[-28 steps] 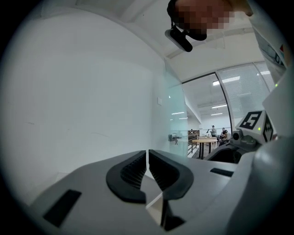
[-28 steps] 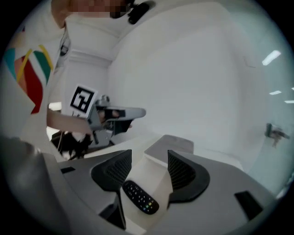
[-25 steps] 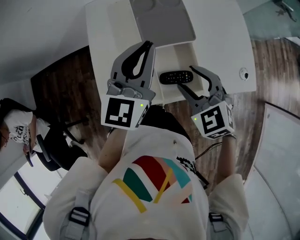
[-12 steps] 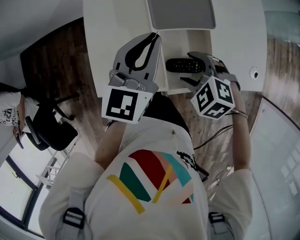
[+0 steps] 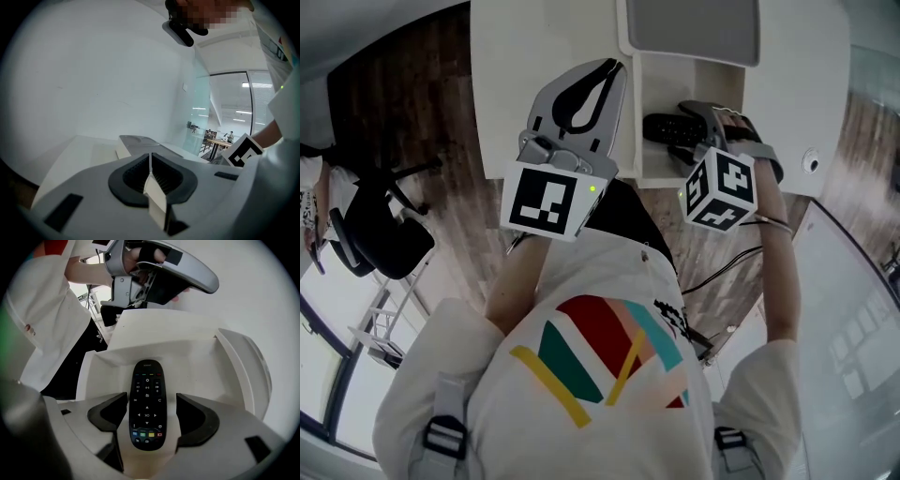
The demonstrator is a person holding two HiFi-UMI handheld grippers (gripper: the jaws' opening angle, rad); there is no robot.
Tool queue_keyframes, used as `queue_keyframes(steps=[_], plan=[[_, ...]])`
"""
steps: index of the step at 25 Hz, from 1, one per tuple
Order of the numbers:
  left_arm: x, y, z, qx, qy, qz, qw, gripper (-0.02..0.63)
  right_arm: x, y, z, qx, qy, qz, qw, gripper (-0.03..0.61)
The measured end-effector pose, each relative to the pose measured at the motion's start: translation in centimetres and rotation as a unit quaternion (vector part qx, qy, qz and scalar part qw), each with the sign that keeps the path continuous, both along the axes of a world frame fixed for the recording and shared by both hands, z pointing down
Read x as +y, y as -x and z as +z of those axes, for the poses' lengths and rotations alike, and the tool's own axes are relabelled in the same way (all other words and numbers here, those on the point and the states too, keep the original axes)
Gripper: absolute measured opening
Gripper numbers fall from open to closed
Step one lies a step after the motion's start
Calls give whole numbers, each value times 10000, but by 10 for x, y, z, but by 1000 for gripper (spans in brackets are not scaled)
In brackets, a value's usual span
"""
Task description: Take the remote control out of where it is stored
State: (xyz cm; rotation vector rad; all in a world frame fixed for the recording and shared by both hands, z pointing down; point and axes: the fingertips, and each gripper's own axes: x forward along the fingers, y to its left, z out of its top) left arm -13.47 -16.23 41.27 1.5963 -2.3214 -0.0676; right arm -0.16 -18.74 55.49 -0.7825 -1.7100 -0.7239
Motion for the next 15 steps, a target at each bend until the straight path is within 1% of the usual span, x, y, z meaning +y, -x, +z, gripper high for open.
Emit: queue_keyframes(steps=[3, 7, 15], plan=[[1, 6, 7, 21, -20, -73, 10000, 7, 2, 5, 7, 174, -5, -119, 9998, 331], [3, 9, 17, 166, 43, -55, 9998, 6, 5, 13, 12, 437, -109, -249, 9987, 331], [4, 10, 26, 327, 137, -54, 9994, 7, 6, 10, 11, 553, -248, -213, 9979, 331]])
